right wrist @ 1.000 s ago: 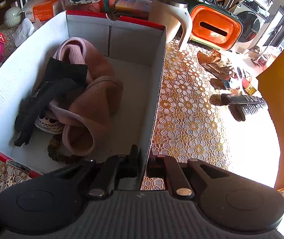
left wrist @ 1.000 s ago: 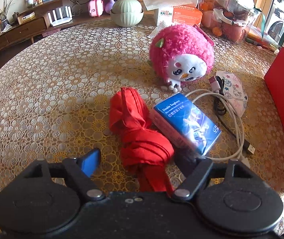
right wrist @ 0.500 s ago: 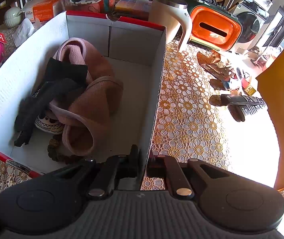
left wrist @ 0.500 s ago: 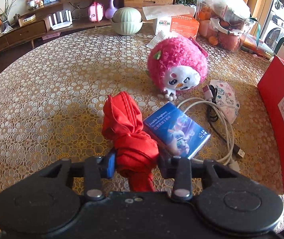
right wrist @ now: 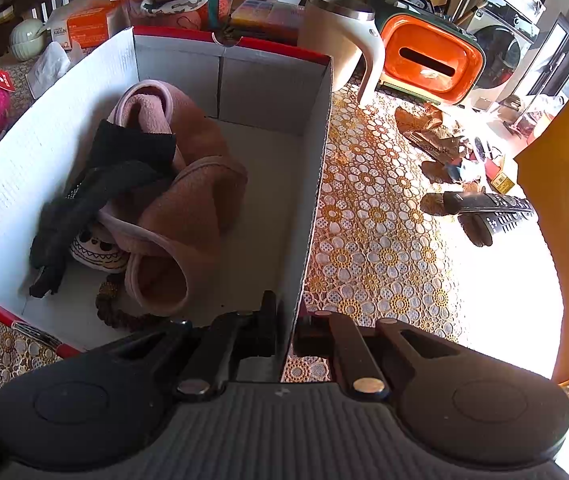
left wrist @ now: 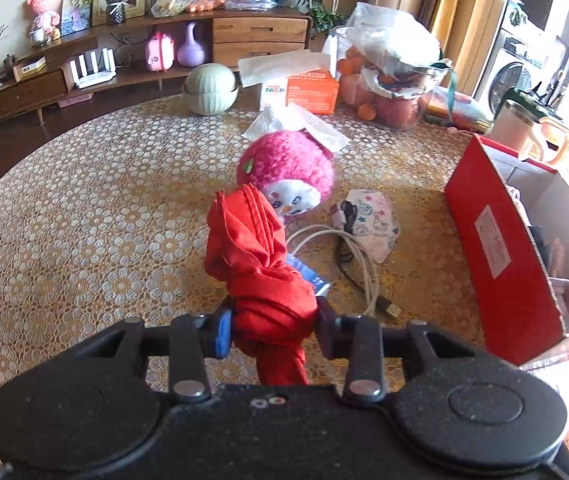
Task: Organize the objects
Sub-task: 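Grasp the red umbrella with the left tool and lift it, then carry the red umbrella with the left tool over the shoebox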
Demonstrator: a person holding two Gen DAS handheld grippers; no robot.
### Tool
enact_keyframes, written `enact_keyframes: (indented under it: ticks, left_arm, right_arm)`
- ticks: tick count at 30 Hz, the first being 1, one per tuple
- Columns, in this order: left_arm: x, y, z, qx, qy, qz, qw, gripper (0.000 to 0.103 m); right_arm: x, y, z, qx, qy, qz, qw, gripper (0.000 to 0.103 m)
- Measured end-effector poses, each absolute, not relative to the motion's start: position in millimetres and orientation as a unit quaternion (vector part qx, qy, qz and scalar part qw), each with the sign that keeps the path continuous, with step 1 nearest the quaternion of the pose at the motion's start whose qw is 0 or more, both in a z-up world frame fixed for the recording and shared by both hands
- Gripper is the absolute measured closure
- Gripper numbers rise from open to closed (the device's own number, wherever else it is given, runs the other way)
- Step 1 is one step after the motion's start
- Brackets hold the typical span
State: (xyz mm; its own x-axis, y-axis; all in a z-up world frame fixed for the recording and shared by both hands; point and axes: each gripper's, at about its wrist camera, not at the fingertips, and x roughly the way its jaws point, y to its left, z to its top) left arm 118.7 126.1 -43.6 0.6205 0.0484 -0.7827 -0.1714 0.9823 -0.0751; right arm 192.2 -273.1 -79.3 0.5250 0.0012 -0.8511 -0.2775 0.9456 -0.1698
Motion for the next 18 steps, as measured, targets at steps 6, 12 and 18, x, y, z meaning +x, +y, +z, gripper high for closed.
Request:
enact_keyframes:
  ticks: [6,12,18]
  left_arm:
    - [122,89,-23,-0.066,0.415,0.008,0.908,0.065]
    - [134,46,-9,-0.049,0.412,-0.044,0.909,0.065]
    - [149,0,5,-0.03,0.401,-0.092,0.911,0.065]
  right_arm:
    - [192,-274,-79,-0.139,0.477,0.082,0.864,0.096]
    - [191,-275,-79,-0.136,0.476,0.085,0.865,0.096]
    - [191,-274,-78,-0.133,0.475,0.085,0.866,0.096]
